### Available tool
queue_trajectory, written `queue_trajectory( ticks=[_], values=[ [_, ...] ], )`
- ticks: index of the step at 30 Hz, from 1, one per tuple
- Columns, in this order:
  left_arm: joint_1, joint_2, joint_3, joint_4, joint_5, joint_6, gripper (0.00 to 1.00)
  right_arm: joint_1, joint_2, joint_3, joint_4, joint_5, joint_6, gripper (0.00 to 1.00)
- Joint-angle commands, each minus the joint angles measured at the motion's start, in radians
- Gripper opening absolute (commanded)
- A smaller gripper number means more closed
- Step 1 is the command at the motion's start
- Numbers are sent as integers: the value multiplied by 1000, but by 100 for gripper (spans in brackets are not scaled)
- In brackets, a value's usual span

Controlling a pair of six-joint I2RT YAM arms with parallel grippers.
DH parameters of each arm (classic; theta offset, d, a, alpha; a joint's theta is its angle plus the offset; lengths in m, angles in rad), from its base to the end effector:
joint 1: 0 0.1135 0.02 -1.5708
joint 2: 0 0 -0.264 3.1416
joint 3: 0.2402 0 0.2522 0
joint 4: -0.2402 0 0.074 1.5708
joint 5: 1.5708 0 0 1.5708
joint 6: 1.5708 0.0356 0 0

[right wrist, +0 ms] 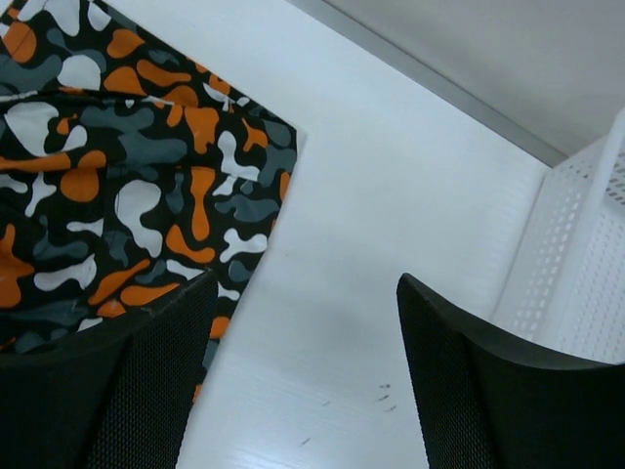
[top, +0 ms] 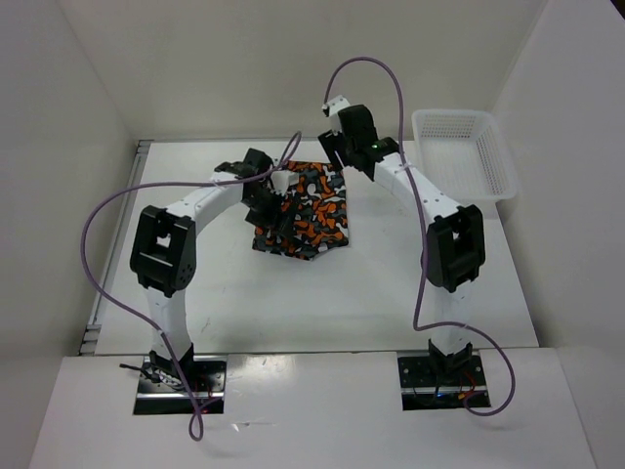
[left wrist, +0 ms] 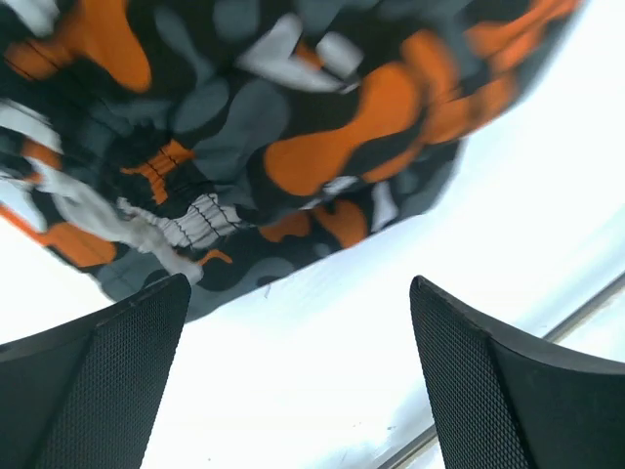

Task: Fold and stack the shorts
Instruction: Fold the shorts

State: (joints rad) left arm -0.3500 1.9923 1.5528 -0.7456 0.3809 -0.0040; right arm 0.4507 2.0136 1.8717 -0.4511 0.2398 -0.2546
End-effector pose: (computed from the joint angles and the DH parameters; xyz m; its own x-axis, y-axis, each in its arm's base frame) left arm 0.3858 -0.1549 0.2053 -0.8722 0.3144 -0.3748 0.4462 0.8253 -0.3460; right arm 0.4305 0.1989 0.3161 -0.4249 -0.4774 -0.7691 -0.3646 0.8679 -0.3373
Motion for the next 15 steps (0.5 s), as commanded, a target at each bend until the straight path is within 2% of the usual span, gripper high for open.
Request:
queue_trajectory(
  ticks=[1,6,10,15],
  values=[
    [3,-81,85,-49,46,4,100,-15,-81,-45,48,-25,-14,79],
    [23,-119,136,-25,21,4,100,-37,-177,-100,66,-91,-14,87],
    [66,-116,156,41,-105,4,100,-55,-237,-155,66,-82,-32,89],
    [120,-116,176,89,-217,4,100,-75,-305,-249,88,-69,-71,99]
  ],
)
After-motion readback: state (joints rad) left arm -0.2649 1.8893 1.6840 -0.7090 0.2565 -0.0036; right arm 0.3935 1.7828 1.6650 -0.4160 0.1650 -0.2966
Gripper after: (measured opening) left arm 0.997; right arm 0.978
